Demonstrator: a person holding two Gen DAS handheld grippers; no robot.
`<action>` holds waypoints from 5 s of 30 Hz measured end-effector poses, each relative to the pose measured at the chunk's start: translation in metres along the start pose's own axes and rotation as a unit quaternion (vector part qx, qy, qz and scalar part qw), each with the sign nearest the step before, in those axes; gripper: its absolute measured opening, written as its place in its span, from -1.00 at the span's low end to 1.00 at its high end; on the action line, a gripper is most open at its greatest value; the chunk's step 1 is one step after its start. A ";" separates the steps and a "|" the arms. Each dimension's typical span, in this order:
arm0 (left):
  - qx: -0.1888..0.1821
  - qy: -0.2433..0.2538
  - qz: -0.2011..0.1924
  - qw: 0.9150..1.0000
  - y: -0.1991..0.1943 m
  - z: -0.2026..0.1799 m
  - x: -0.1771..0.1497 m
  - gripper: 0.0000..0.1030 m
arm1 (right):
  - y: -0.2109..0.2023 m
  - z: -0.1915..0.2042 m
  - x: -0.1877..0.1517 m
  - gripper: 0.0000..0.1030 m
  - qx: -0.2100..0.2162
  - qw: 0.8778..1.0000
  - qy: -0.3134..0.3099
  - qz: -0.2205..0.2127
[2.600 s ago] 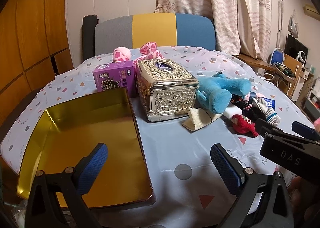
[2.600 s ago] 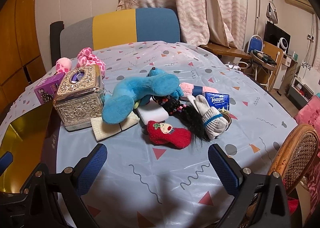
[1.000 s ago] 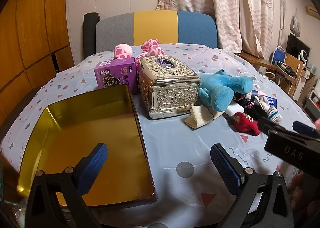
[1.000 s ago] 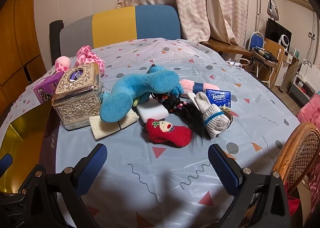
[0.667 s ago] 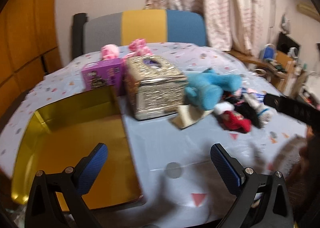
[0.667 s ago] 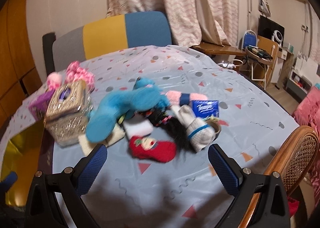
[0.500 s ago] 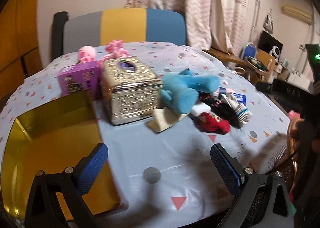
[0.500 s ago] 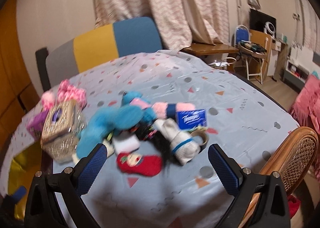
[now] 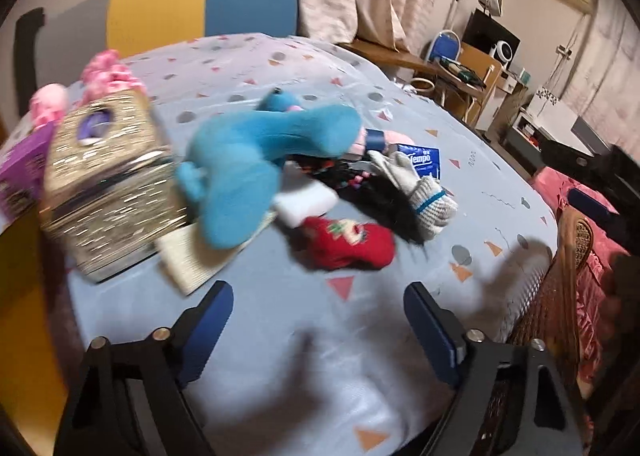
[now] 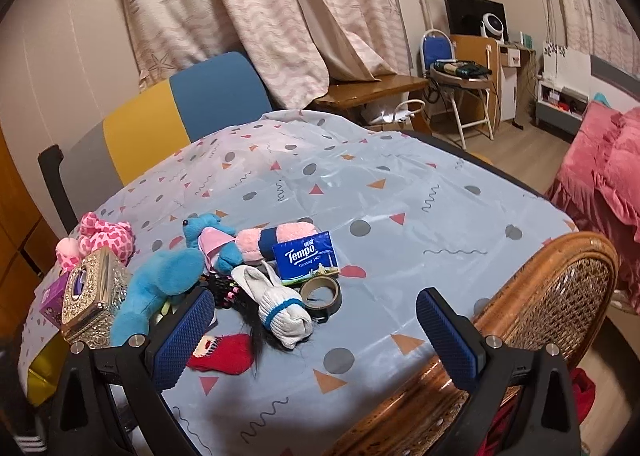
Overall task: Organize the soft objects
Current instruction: 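Reach the left gripper to the red Christmas sock and grasp it, then carry the red sock into the gold tray and release it while the right gripper grasps the white knit glove, then carry the white glove with the right gripper into the gold tray and release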
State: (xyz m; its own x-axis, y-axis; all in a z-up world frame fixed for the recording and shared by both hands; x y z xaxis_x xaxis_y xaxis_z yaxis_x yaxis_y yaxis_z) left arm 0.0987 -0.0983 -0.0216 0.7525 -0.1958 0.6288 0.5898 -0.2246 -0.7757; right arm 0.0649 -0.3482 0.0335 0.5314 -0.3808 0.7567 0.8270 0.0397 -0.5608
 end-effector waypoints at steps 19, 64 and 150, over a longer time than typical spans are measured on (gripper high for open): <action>0.019 0.025 0.010 0.999 0.063 -0.021 0.006 -0.46 | 0.022 0.016 -0.001 0.69 0.057 0.997 -0.025 0.049; 0.045 -0.171 -0.111 0.978 -0.109 0.173 -0.044 -0.46 | 0.175 0.027 -0.004 -0.26 -0.050 0.952 -0.028 0.300; 0.294 -0.307 -0.119 0.898 -0.153 0.264 -0.129 0.99 | 0.111 0.324 -0.146 -0.13 0.312 0.873 -0.145 0.344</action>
State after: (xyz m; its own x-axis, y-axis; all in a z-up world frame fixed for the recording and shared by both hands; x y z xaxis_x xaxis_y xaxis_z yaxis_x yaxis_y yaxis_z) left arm -0.0111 0.2129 0.0022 0.4986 0.3945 0.7719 0.6720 0.3865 -0.6317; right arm 0.1383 0.0108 -0.0307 0.8912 0.1788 0.4168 0.1839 0.6977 -0.6924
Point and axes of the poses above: each gripper's, at about its wrist camera, not at the fingertips, and y roughly the way its jaws point, z to its left, x to its top, the point moved 1 cm from there along y, roughly the way its jaws point, and after that the axes turned 9 degrees about x, right-handed, at the moved point
